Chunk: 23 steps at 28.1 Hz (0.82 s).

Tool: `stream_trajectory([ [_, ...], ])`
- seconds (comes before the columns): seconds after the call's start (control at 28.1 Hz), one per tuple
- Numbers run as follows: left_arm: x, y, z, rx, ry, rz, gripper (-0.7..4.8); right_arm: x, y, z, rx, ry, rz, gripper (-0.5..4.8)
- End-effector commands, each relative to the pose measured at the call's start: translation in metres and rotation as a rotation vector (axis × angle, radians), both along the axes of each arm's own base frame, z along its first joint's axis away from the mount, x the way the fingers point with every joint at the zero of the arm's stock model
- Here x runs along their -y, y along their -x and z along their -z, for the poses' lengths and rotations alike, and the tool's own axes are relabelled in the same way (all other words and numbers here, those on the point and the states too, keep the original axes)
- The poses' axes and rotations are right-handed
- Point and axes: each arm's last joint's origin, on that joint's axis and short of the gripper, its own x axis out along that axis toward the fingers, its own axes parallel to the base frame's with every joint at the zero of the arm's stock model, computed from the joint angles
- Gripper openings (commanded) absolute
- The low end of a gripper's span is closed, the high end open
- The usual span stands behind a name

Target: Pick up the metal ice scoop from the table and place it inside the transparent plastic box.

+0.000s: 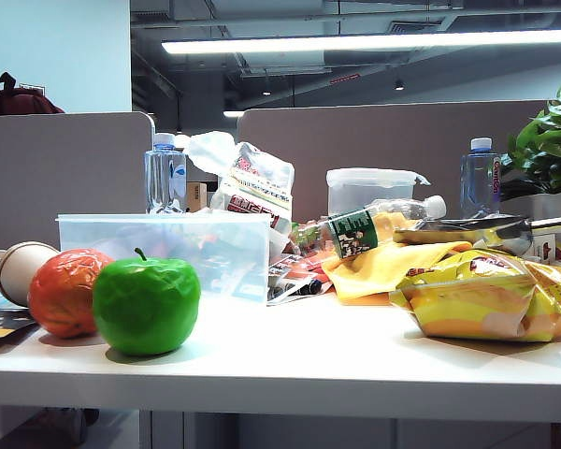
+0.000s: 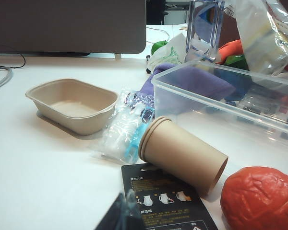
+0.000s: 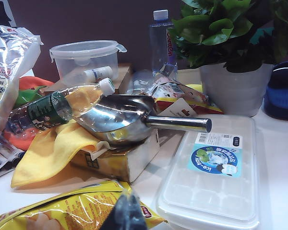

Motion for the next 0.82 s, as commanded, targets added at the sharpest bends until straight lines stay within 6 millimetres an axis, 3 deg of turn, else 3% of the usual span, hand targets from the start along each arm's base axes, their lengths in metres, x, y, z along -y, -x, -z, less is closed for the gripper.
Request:
stream_trajectory([
  [0.04,0.000,0.000,-0.002,0.013,-0.004,0.002,-0.05,0.000,0.000,-0.001,0.014,-0.005,0.001,-0.05],
  [0.6,0.001,0.000,-0.002,0.013,-0.003,0.016,-0.05,0.000,0.000,-0.001,0.014,-0.017,-0.002,-0.05],
  [0.82,0.020,0.002,-0.002,0.014,-0.002,0.204,-0.05,0.000,0.000,-0.001,0.011,-0.142,-0.008,-0.05],
])
